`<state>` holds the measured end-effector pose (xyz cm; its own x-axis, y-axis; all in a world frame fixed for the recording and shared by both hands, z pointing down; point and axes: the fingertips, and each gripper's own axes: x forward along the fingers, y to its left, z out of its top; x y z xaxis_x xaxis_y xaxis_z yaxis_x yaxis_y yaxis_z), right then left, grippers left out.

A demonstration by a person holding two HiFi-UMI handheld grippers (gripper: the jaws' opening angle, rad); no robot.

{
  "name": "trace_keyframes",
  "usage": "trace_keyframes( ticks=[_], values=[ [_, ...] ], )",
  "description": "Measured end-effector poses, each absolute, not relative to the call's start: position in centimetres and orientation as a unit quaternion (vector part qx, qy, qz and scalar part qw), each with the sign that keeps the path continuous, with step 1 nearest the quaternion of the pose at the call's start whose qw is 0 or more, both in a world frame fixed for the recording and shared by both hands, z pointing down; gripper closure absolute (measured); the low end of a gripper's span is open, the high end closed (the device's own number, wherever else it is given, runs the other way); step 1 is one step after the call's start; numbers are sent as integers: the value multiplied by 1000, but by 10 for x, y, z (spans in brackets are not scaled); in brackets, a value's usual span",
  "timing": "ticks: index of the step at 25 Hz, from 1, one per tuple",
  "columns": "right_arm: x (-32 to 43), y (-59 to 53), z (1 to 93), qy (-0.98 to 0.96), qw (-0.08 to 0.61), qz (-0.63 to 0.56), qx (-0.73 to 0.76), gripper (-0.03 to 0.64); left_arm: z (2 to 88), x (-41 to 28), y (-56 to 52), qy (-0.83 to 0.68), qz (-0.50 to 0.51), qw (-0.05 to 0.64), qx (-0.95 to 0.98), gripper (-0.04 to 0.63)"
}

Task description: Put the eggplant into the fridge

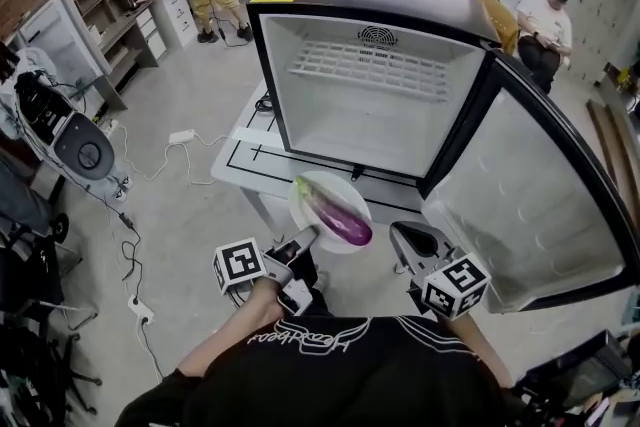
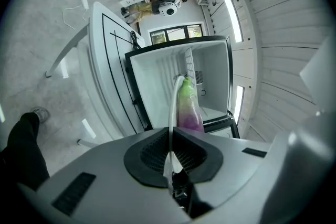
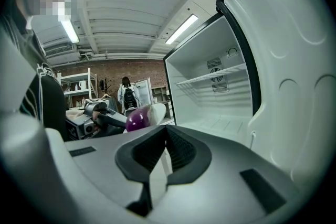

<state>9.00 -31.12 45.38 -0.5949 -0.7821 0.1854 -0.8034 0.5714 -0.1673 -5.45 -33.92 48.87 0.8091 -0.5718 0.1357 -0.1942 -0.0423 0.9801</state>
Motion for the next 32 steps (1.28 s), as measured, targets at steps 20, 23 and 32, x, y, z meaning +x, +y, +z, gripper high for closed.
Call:
trace_keyframes(
  ticks=[20, 23, 32],
  values=[
    [91, -383, 471, -858, 26, 144, 492, 611, 510, -31, -435, -262, -69, 641, 718, 572],
    [93, -391, 472, -856, 25, 140, 497, 611, 516, -28, -446, -264, -61, 642, 717, 572],
    [96, -412, 474, -846, 22, 150, 511, 611, 521, -24, -479, -270, -38, 630, 727, 572]
  ],
)
